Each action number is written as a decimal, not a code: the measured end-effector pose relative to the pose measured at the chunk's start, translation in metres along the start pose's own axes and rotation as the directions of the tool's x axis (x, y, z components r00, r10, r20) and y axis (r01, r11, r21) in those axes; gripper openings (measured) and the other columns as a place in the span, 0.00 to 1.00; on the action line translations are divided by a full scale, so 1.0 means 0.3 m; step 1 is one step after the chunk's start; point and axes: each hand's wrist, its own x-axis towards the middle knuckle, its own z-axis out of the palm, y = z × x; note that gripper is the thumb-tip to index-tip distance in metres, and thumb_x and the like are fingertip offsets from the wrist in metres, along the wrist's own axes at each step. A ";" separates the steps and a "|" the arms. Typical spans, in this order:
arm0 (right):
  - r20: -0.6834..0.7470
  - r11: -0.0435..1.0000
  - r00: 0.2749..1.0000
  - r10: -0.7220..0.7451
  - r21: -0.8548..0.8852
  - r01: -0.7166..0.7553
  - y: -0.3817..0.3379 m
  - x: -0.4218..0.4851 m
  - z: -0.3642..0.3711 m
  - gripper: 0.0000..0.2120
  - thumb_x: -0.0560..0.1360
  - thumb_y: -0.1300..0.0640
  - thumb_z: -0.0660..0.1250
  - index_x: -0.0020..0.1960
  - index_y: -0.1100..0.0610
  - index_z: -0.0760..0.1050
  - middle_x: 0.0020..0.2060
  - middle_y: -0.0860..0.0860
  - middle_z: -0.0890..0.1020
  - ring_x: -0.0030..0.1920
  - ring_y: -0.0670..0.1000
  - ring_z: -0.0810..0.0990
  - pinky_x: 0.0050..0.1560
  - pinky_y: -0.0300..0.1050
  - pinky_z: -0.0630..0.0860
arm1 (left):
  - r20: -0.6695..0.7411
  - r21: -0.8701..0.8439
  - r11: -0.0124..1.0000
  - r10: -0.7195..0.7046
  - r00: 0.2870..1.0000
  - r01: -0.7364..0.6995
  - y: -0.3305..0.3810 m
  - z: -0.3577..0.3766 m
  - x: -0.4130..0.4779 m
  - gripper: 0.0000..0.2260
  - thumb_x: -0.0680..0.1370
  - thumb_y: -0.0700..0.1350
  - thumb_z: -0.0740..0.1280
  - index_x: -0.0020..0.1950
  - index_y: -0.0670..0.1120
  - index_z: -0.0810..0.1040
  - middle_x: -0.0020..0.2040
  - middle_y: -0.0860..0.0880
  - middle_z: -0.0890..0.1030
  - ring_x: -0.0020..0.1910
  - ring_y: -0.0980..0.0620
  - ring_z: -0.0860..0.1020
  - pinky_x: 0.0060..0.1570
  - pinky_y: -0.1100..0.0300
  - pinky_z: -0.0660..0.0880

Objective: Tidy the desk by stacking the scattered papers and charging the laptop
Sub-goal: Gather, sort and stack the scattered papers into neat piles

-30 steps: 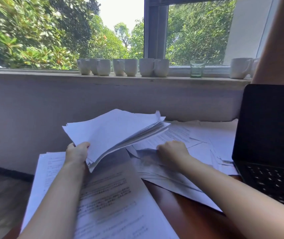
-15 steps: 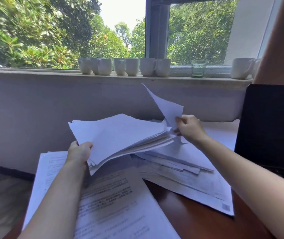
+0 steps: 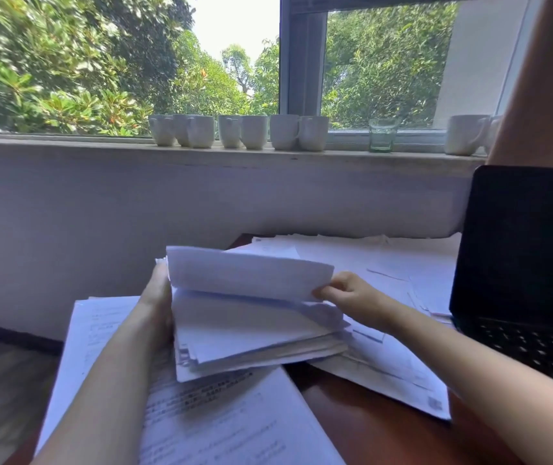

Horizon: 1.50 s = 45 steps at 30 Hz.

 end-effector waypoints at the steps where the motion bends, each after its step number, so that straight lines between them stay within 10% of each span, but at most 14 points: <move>1: 0.006 1.000 1.000 0.004 0.011 -0.004 0.008 0.001 0.004 0.13 0.69 0.55 0.61 0.33 0.64 0.72 0.31 0.52 0.67 0.34 0.49 0.64 0.36 0.45 0.60 | 0.020 -0.017 1.000 -0.001 1.000 0.002 0.007 0.000 0.002 0.25 0.78 0.61 0.51 0.55 0.48 0.82 0.46 0.42 0.84 0.43 0.42 0.83 0.48 0.50 0.77; 6: 0.027 0.999 0.999 0.035 0.018 -0.036 0.042 0.002 -0.012 0.12 0.59 0.43 0.60 0.26 0.51 0.73 0.28 0.54 0.71 0.33 0.50 0.67 0.35 0.44 0.62 | 0.016 0.110 0.993 0.036 0.999 -0.037 0.019 0.004 -0.012 0.14 0.82 0.46 0.56 0.43 0.43 0.76 0.27 0.45 0.80 0.22 0.51 0.78 0.22 0.66 0.73; 11: 0.119 0.997 0.990 0.071 -0.002 -0.071 0.064 0.017 0.004 0.12 0.74 0.57 0.62 0.46 0.63 0.82 0.46 0.51 0.82 0.49 0.46 0.79 0.55 0.45 0.73 | -0.095 0.446 0.895 0.045 0.994 0.002 0.012 -0.026 0.015 0.10 0.77 0.38 0.66 0.55 0.33 0.77 0.38 0.44 0.79 0.31 0.48 0.78 0.27 0.65 0.73; 15: 0.162 0.992 0.984 0.072 -0.118 -0.053 0.058 0.042 0.011 0.18 0.77 0.67 0.59 0.63 0.54 0.77 0.64 0.45 0.74 0.67 0.44 0.70 0.71 0.40 0.62 | -0.064 0.466 0.885 0.057 0.996 -0.021 0.002 -0.016 0.003 0.08 0.77 0.31 0.62 0.55 0.32 0.75 0.43 0.41 0.80 0.38 0.44 0.80 0.34 0.56 0.75; 23: 0.083 0.769 0.953 0.290 -0.613 -0.180 0.094 -0.020 -0.139 0.27 0.75 0.51 0.66 0.72 0.51 0.64 0.70 0.48 0.69 0.69 0.50 0.67 0.68 0.42 0.63 | -0.071 0.520 0.824 0.303 0.950 -0.224 -0.005 -0.001 0.005 0.10 0.76 0.29 0.57 0.46 0.38 0.77 0.40 0.48 0.79 0.35 0.55 0.76 0.29 0.64 0.68; 28: 0.092 0.571 0.956 0.277 -0.816 -0.087 0.072 -0.038 -0.133 0.11 0.70 0.53 0.66 0.48 0.57 0.70 0.48 0.54 0.78 0.47 0.56 0.74 0.45 0.46 0.72 | -0.190 0.452 0.858 0.358 0.914 -0.242 -0.006 -0.001 0.011 0.07 0.78 0.32 0.58 0.52 0.38 0.73 0.39 0.49 0.75 0.33 0.56 0.71 0.29 0.63 0.64; 32: -0.027 0.419 0.978 0.206 -0.901 -0.113 0.087 -0.022 -0.135 0.06 0.74 0.60 0.60 0.47 0.55 0.75 0.52 0.58 0.79 0.52 0.58 0.78 0.43 0.43 0.68 | -0.279 0.368 0.898 0.353 0.893 -0.240 -0.005 -0.002 0.000 0.07 0.78 0.32 0.59 0.52 0.40 0.73 0.48 0.43 0.75 0.36 0.48 0.72 0.34 0.59 0.65; 37: -0.473 0.722 0.878 0.071 -0.583 -0.373 0.064 0.018 -0.224 0.13 0.76 0.61 0.57 0.33 0.57 0.66 0.40 0.60 0.75 0.42 0.62 0.73 0.38 0.47 0.63 | -0.285 0.347 0.913 0.320 0.903 -0.214 -0.004 -0.001 -0.002 0.09 0.78 0.32 0.59 0.56 0.37 0.75 0.49 0.43 0.75 0.45 0.46 0.72 0.42 0.59 0.65; 45: -0.491 0.989 0.859 -0.145 -0.050 0.138 -0.079 0.092 -0.246 0.24 0.71 0.42 0.66 0.34 0.63 0.68 0.33 0.52 0.64 0.37 0.48 0.62 0.36 0.44 0.58 | -0.150 0.465 0.860 0.309 0.939 -0.208 -0.006 0.018 -0.014 0.10 0.77 0.28 0.57 0.40 0.39 0.72 0.35 0.49 0.73 0.32 0.54 0.70 0.19 0.71 0.66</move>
